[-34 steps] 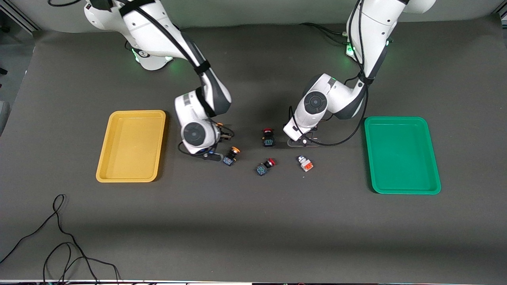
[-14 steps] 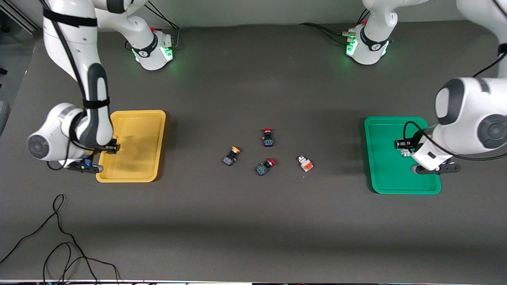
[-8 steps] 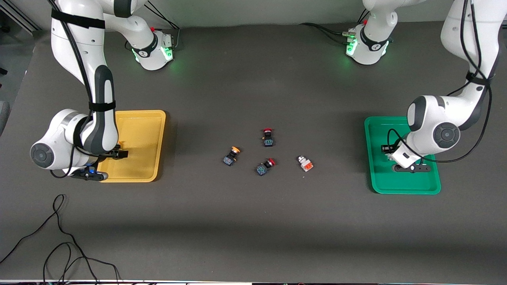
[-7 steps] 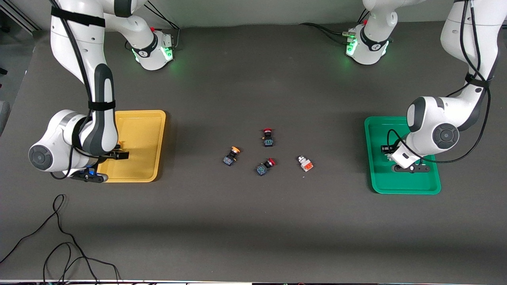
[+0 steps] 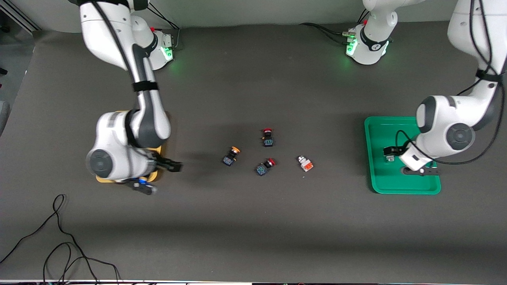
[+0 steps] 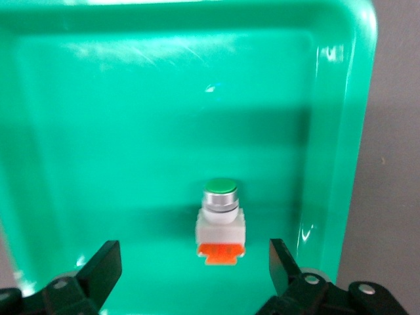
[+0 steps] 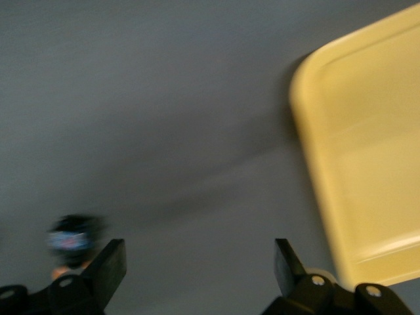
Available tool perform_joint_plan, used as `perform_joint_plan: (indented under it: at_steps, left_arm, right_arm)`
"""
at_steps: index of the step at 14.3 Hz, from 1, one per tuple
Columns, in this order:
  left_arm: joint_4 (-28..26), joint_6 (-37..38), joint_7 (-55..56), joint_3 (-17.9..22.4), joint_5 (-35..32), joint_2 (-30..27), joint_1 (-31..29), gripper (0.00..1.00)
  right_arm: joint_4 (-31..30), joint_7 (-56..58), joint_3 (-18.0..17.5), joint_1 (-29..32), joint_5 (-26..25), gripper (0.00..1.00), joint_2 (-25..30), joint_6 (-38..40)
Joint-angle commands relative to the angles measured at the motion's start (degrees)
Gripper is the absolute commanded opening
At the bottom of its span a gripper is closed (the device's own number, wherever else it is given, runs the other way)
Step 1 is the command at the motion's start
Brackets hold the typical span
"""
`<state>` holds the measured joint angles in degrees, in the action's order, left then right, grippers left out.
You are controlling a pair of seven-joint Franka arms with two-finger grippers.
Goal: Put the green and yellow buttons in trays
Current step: 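Grasp another black button with the right gripper while the left grasps white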
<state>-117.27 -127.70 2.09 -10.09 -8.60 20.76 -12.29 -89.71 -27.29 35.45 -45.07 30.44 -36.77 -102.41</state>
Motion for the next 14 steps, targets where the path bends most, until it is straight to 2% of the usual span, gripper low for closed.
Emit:
perform_joint_plan:
  at_steps: [1,4,6,11,12,13,14]
  left_arm:
    - [6.24,8.94,-1.47,-1.07,-0.1,-3.35,-0.37,1.0]
    - [10.91,10.89,-0.24,-1.16,2.17,-3.36,2.0,1.0]
    - [12.49,10.89,3.86,-1.16,4.29,-3.1,4.72,1.0]
    - [16.72,9.75,22.22,-1.07,4.29,1.03,18.77,1.0]
    - [17.59,9.66,26.61,-1.07,4.12,2.26,21.67,1.0]
    - [18.99,9.75,30.22,-1.07,4.03,3.57,24.31,1.0]
    - [20.4,9.66,33.65,-1.07,4.12,4.98,26.51,1.0]
  right_arm:
    - [7.08,-10.47,-5.37,0.95,1.99,1.0,-5.05,0.64]
    - [8.24,-16.11,-9.25,0.87,4.79,1.0,-8.22,-5.05]
    - [8.15,-19.36,-11.45,0.87,4.89,0.99,-9.8,-9.45]
    - [7.8,-20.87,-15.14,0.87,5.33,0.97,-12.97,-15.97]
    - [7.8,-20.87,-15.5,0.87,5.33,0.89,-13.49,-16.06]
    - [7.63,-20.96,-16.02,0.87,5.33,0.69,-13.76,-16.24]
    - [7.54,-21.31,-16.29,0.87,5.94,0.34,-14.11,-16.33]
